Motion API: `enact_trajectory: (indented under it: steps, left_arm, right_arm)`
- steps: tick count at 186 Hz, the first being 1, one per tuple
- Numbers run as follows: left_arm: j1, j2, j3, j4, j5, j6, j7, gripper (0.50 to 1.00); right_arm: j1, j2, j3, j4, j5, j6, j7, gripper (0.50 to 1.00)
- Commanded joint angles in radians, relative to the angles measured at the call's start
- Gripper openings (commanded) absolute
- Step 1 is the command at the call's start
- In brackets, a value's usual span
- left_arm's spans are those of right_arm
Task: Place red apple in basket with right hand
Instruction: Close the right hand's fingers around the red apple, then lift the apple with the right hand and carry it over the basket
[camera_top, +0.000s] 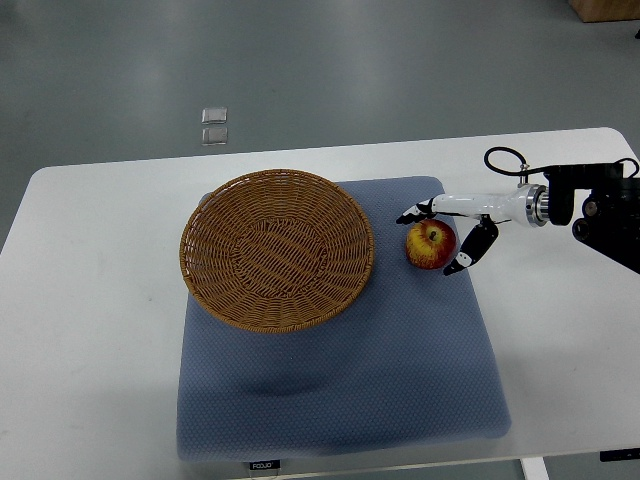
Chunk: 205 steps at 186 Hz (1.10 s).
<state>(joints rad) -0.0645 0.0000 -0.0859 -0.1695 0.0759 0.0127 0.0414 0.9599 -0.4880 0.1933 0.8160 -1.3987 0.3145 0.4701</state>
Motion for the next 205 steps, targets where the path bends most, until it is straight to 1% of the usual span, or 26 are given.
enact_trajectory:
  steps: [1, 12, 22, 29, 38, 39, 42, 43, 52, 61, 70, 81, 108, 126, 136, 137, 139, 156, 157, 170, 179, 180, 191, 201, 202, 205]
  left_arm:
    - [0.0, 0.0, 0.0, 0.001, 0.001, 0.0, 0.0, 1.0]
    - [0.0, 0.0, 0.0, -0.001, -0.001, 0.0, 0.0, 1.0]
    - [0.0, 0.0, 0.0, -0.001, -0.001, 0.0, 0.0, 1.0]
    - [0.0, 0.0, 0.0, -0.001, 0.001, 0.0, 0.0, 1.0]
    - [0.0, 0.0, 0.0, -0.001, 0.001, 0.0, 0.0, 1.0]
    - [0.0, 0.0, 0.0, -0.001, -0.001, 0.0, 0.0, 1.0]
    - [0.0, 0.0, 0.0, 0.001, -0.001, 0.0, 0.0, 1.0]
    - [0.0, 0.0, 0.0, -0.001, -0.001, 0.0, 0.0, 1.0]
    - [0.0, 0.0, 0.0, 0.001, -0.001, 0.001, 0.0, 1.0]
    - [0.0, 0.0, 0.0, 0.001, -0.001, 0.001, 0.0, 1.0]
    - [0.0, 0.0, 0.0, 0.001, -0.001, 0.0, 0.0, 1.0]
    - [0.0, 0.0, 0.0, 0.001, -0.001, 0.001, 0.0, 1.0]
    - [0.0, 0.0, 0.0, 0.001, -0.001, 0.001, 0.0, 1.0]
    - [0.0, 0.0, 0.002, 0.001, -0.001, 0.001, 0.0, 1.0]
    - [0.0, 0.0, 0.002, 0.001, -0.001, 0.001, 0.0, 1.0]
    - [0.0, 0.0, 0.0, -0.001, 0.001, 0.001, 0.0, 1.0]
    - [0.0, 0.0, 0.0, 0.001, -0.001, 0.001, 0.0, 1.0]
    - [0.0, 0.0, 0.0, 0.001, -0.001, 0.001, 0.0, 1.0]
    - [0.0, 0.0, -0.001, -0.001, -0.001, 0.001, 0.0, 1.0]
    - [0.0, 0.0, -0.003, 0.001, -0.001, 0.001, 0.0, 1.0]
    - [0.0, 0.0, -0.003, 0.001, -0.001, 0.001, 0.0, 1.0]
    - [0.0, 0.0, -0.003, 0.001, -0.001, 0.001, 0.0, 1.0]
    - [0.0, 0.0, -0.005, 0.002, -0.001, 0.001, 0.0, 1.0]
    - [0.0, 0.0, -0.005, 0.002, -0.001, 0.001, 0.0, 1.0]
    - [0.0, 0.0, -0.006, 0.007, -0.001, 0.001, 0.0, 1.0]
    - [0.002, 0.0, -0.006, 0.007, -0.001, 0.001, 0.0, 1.0]
  right_arm:
    - [-0.001, 0.0, -0.018, -0.005, -0.002, -0.031, -0.001, 0.903]
    - [-0.001, 0.002, -0.018, -0.006, -0.003, -0.038, -0.001, 0.897]
    - [-0.001, 0.002, -0.023, -0.008, -0.008, -0.046, -0.001, 0.86]
    - [0.0, 0.002, -0.026, -0.009, -0.011, -0.057, -0.001, 0.823]
    - [0.0, 0.002, -0.026, -0.009, -0.011, -0.057, -0.001, 0.823]
    - [0.0, 0.002, -0.029, -0.012, -0.011, -0.066, -0.001, 0.783]
    - [0.0, 0.002, -0.029, -0.012, -0.013, -0.069, -0.001, 0.77]
    - [0.0, 0.002, -0.029, -0.012, -0.013, -0.069, -0.001, 0.758]
    - [0.003, 0.0, -0.029, -0.012, -0.014, -0.074, -0.001, 0.731]
    - [0.003, 0.0, -0.029, -0.012, -0.014, -0.077, -0.001, 0.721]
    - [0.011, 0.0, -0.029, -0.015, -0.014, -0.087, 0.001, 0.686]
    - [0.02, 0.0, -0.029, -0.017, -0.014, -0.095, 0.001, 0.662]
    - [0.074, 0.002, -0.025, -0.017, -0.013, -0.114, 0.002, 0.646]
    - [0.137, 0.019, -0.025, -0.017, -0.008, -0.115, 0.004, 0.646]
    - [0.137, 0.019, -0.025, -0.017, -0.008, -0.115, 0.004, 0.646]
    - [0.179, 0.035, -0.025, -0.017, -0.003, -0.115, 0.004, 0.646]
    - [0.189, 0.04, -0.025, -0.017, -0.002, -0.114, 0.005, 0.646]
    - [0.22, 0.06, -0.025, -0.015, 0.001, -0.114, 0.009, 0.646]
    - [0.246, 0.09, -0.026, -0.014, 0.001, -0.114, 0.018, 0.65]
    - [0.275, 0.141, -0.028, -0.011, -0.002, -0.112, 0.033, 0.654]
    - [0.275, 0.141, -0.028, -0.011, -0.002, -0.112, 0.033, 0.654]
    - [0.299, 0.182, -0.029, -0.006, -0.003, -0.107, 0.045, 0.658]
    - [0.322, 0.23, -0.035, -0.003, -0.006, -0.106, 0.061, 0.666]
    - [0.323, 0.23, -0.035, -0.003, -0.006, -0.106, 0.061, 0.666]
    - [0.344, 0.271, -0.052, -0.003, -0.006, -0.106, 0.073, 0.668]
    - [0.349, 0.279, -0.055, -0.003, -0.006, -0.106, 0.074, 0.668]
